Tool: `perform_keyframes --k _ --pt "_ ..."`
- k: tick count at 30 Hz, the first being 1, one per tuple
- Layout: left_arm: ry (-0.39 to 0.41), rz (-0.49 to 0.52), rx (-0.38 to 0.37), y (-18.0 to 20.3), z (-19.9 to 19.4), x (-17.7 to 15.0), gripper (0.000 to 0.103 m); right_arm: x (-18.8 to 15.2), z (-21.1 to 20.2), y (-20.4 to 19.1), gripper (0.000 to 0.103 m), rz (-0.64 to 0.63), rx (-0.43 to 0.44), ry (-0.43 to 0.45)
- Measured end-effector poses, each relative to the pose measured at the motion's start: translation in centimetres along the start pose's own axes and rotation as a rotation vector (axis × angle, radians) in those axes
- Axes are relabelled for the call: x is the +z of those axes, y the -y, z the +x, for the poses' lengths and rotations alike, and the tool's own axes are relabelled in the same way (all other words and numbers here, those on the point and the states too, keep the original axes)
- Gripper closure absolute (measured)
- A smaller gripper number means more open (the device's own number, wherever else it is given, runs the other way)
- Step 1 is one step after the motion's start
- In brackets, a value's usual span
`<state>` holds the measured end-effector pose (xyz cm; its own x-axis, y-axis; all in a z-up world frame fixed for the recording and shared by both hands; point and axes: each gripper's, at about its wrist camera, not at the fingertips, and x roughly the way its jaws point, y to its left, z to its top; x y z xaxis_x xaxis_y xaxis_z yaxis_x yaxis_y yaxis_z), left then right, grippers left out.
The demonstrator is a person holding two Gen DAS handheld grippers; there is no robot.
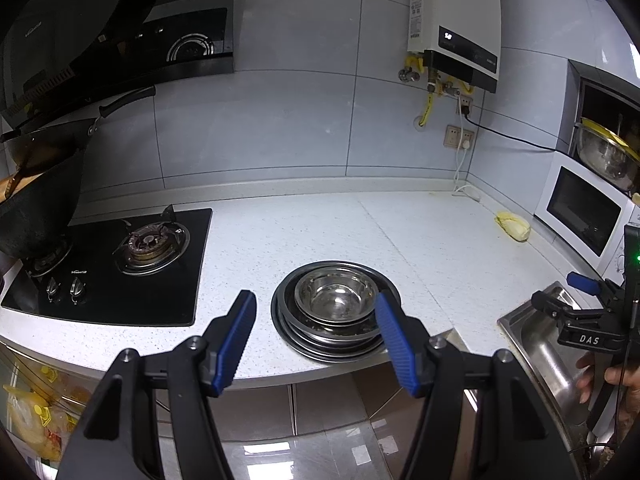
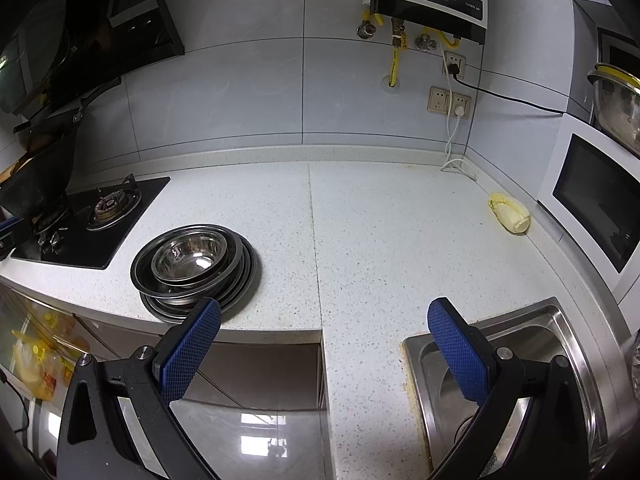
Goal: Organize plates and bowls
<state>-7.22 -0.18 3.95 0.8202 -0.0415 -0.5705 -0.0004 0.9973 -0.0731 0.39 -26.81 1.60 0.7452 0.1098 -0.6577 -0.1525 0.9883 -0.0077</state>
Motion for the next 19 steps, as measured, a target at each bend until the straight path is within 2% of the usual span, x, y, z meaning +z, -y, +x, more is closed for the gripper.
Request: perform_keyframes --k 19 --pt "0.018 -0.008 0.022 0.1 -1.0 -0.2 0.043 -0.3 -0.4 0.1 0.001 0.003 -0.002 0.004"
